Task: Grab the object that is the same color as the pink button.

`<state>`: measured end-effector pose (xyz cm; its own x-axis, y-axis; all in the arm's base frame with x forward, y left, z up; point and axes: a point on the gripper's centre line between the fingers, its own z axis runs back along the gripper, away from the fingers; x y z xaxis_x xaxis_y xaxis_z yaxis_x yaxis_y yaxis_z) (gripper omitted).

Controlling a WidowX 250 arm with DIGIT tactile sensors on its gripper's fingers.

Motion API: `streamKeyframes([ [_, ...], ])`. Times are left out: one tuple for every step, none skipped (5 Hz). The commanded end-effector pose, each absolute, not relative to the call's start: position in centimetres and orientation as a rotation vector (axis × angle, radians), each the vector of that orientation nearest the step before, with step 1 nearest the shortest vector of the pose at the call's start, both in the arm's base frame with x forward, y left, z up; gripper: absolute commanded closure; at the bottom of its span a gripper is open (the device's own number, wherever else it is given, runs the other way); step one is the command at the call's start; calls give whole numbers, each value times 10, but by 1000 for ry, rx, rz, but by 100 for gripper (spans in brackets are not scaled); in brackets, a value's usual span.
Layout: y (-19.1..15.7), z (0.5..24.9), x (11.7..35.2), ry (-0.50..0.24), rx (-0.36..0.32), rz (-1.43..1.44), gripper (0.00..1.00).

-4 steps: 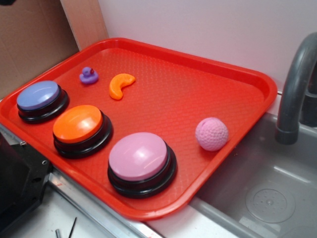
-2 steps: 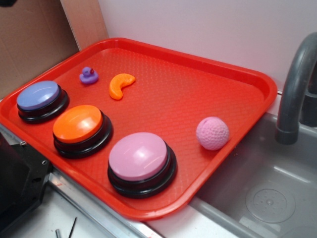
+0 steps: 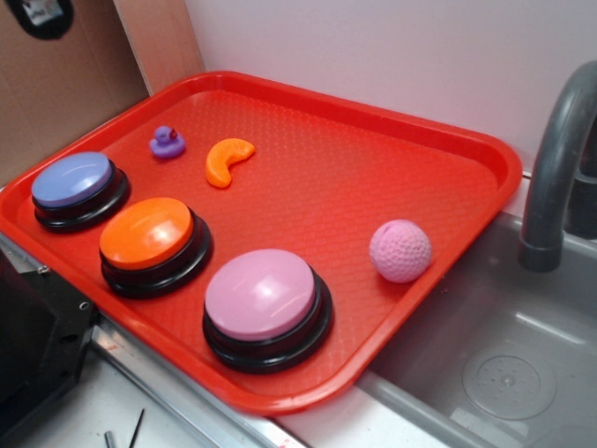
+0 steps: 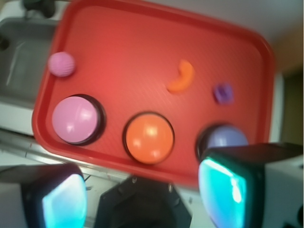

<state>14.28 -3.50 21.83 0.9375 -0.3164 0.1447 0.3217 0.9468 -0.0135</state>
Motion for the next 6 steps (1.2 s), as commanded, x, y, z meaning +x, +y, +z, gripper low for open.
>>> streamKeyframes([
  [-67,191,190,-240,-120,-781,0],
  [-83,174,208,-250,-125,-907,0],
  [-111,149,224,-277,-98,-1053,0],
  [-128,132,229,-267,-73,-1108,0],
  [-151,106,238,-222,-57,-1157,0],
  [-166,88,244,-181,-42,-1165,0],
])
